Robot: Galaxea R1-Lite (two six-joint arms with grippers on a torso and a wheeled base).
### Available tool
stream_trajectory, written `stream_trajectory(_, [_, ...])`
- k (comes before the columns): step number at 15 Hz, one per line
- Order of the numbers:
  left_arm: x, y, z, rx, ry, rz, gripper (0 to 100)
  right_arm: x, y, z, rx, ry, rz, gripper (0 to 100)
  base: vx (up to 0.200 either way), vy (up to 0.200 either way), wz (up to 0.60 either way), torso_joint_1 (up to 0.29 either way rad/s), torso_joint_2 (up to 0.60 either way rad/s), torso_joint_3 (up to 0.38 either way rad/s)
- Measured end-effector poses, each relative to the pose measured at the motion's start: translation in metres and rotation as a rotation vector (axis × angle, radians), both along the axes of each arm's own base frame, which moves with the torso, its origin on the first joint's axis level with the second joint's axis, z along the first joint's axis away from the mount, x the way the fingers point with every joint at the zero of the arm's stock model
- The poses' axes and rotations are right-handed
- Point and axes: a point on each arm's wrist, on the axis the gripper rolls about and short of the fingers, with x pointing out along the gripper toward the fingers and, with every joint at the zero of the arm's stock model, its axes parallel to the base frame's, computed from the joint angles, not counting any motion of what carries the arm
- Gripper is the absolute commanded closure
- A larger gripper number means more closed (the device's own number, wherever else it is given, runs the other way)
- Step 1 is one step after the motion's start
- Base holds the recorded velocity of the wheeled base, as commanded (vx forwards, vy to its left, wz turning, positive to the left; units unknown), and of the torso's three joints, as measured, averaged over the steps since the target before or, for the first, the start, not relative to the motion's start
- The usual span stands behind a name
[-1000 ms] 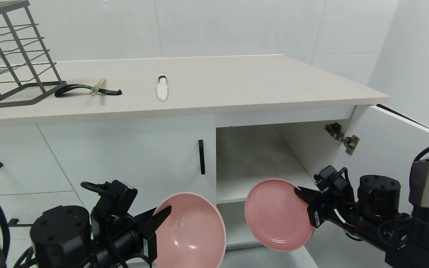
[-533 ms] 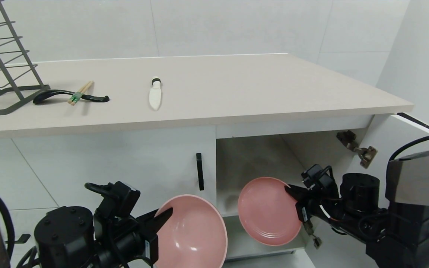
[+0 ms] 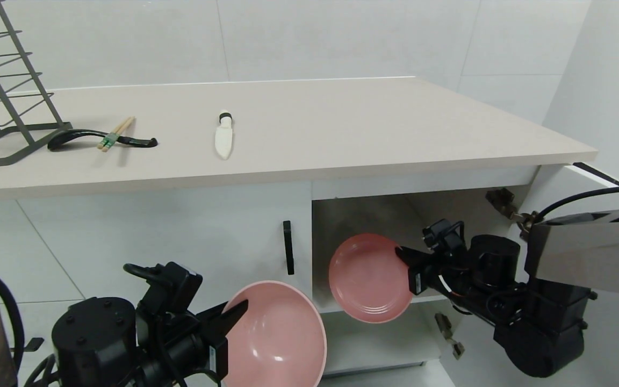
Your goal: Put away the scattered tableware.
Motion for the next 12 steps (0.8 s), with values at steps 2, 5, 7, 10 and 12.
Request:
stream_trajectory(2, [0.0, 0.0, 0.0, 0.0, 0.0, 0.001, 100, 0.009, 0.004, -0.004, 0.019, -0.01, -0.003, 100, 0.0, 0.0, 0.0, 0.0, 0.0, 0.0])
stream_trajectory(5, [0.0, 0.0, 0.0, 0.0, 0.0, 0.0, 100, 0.016, 0.005, -0.015, 0.047, 0.016, -0.015, 100, 0.0, 0.0, 0.0, 0.0, 0.0, 0.0])
stream_trajectory(7, [0.0, 0.0, 0.0, 0.001, 0.001, 0.0, 100, 0.023, 0.01, -0.022, 0.167, 0.079, -0.049, 100, 0.0, 0.0, 0.0, 0.0, 0.0, 0.0])
stream_trajectory(10, [0.0, 0.0, -0.001, 0.003, 0.004, 0.0, 100, 0.033, 0.019, -0.029, 0.267, 0.108, -0.124, 100, 0.0, 0.0, 0.0, 0.0, 0.0, 0.0])
stream_trajectory(12, [0.001, 0.0, -0.002, 0.007, 0.009, 0.0, 100, 0.035, 0.021, -0.038, 0.271, 0.123, -0.137, 100, 0.0, 0.0, 0.0, 0.0, 0.0, 0.0])
